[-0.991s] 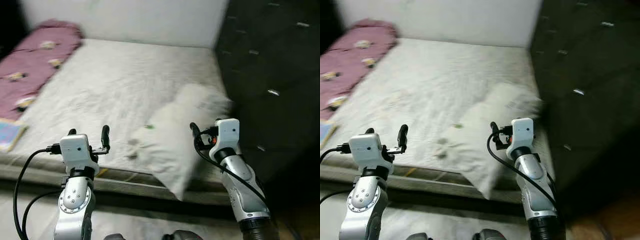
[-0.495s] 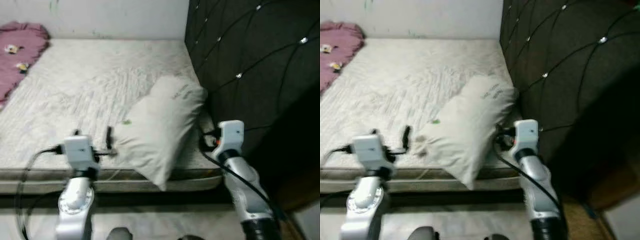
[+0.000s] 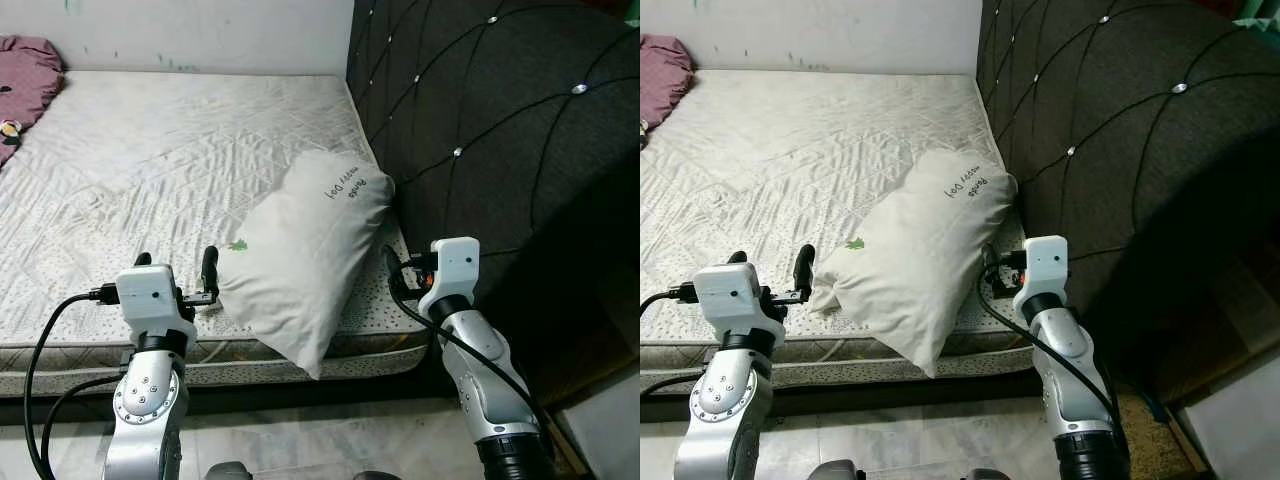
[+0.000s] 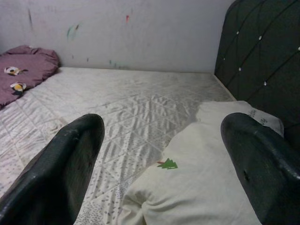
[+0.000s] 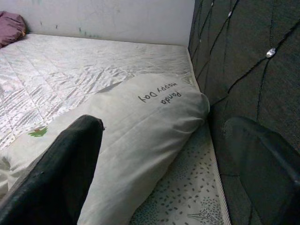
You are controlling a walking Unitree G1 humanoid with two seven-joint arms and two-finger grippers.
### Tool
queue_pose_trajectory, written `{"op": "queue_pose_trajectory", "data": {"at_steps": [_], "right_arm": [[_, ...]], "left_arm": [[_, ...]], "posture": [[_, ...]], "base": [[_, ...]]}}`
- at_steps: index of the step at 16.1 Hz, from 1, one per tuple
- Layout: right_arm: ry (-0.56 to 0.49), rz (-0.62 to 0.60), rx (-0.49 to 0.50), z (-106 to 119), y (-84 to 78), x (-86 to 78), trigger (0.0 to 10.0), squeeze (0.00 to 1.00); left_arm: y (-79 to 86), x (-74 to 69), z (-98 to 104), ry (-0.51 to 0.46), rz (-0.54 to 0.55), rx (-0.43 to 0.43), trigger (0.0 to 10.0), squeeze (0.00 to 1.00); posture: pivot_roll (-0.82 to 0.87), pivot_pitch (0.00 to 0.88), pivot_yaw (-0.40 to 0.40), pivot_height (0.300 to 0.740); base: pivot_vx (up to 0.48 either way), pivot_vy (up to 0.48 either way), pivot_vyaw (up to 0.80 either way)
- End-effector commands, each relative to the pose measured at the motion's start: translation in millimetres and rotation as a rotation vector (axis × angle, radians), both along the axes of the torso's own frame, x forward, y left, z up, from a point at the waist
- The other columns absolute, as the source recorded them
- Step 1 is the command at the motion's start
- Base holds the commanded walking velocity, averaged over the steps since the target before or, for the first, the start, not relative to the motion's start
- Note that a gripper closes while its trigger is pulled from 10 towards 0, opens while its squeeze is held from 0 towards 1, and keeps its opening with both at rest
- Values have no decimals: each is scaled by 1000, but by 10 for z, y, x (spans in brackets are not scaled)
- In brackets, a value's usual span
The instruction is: Clean up the room
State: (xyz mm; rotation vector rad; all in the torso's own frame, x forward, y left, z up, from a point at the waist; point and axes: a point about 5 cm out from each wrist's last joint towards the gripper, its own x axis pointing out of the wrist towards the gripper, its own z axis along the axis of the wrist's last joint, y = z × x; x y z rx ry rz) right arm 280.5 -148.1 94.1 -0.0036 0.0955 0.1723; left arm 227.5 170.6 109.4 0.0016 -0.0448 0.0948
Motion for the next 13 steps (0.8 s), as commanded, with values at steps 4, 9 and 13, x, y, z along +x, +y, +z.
{"op": "queue_pose_trajectory", "data": {"at_steps": [4,9,13], "right_arm": [[-17,8,3,57,6,9,10000,0],[-21,8,-1,65,4,13,10000,0],[-27,5,-5,74,0,16,10000,0]], "left_arm": [[-25,-7,60,-32,-25,-3,10000,0],[-33,-3,62,-35,-31,-6,10000,0],[-39,3,64,-37,-36,-8,10000,0]], "posture": [[-15,0,-36,740],[-17,0,-36,740],[-18,0,-36,740]], "base": [[317,0,0],[335,0,0],[338,0,0]]}}
